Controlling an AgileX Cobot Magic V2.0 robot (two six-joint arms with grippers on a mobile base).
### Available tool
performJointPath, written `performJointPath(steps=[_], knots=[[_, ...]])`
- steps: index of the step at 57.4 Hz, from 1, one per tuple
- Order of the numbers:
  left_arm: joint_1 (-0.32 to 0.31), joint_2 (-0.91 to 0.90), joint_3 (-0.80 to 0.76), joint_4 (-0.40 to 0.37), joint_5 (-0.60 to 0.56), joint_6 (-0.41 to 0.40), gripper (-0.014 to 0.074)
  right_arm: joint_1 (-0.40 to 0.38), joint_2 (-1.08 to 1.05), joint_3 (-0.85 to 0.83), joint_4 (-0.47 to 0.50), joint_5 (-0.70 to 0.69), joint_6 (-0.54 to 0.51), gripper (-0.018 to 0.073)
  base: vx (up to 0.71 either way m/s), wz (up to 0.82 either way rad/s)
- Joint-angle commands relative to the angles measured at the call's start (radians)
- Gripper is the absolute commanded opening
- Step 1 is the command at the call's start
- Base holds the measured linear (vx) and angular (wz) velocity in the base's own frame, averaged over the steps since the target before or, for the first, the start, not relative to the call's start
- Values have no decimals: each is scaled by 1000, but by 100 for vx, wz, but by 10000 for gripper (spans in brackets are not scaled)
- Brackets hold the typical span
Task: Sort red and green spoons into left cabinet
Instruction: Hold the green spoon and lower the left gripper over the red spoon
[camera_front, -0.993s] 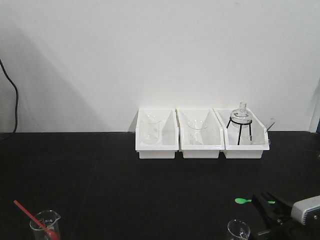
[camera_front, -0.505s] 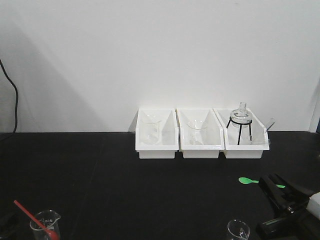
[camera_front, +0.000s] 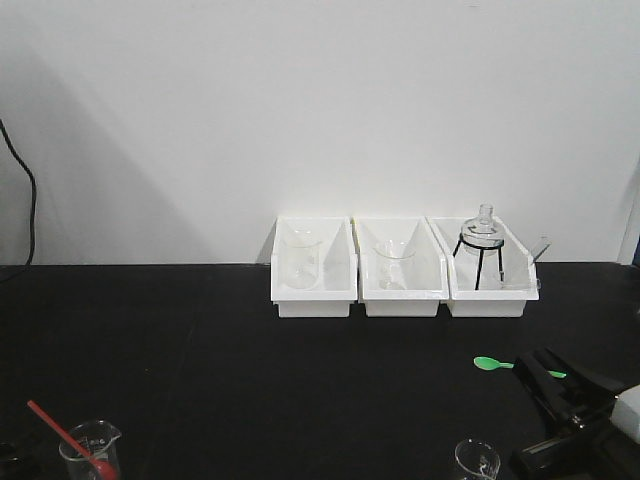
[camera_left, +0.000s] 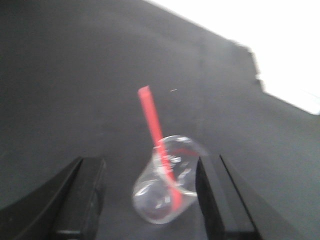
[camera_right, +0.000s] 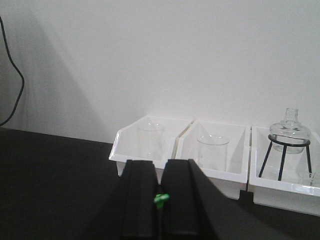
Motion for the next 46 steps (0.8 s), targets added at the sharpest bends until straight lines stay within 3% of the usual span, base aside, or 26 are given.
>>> performJointPath(steps=[1, 46], knots=[[0, 4, -25, -17, -108, -8, 514, -1, -32, -17, 8, -124, -5, -8, 0, 0], [0, 50, -26, -19, -223, 44, 514, -1, -32, -17, 8, -106, -5, -7, 0, 0]])
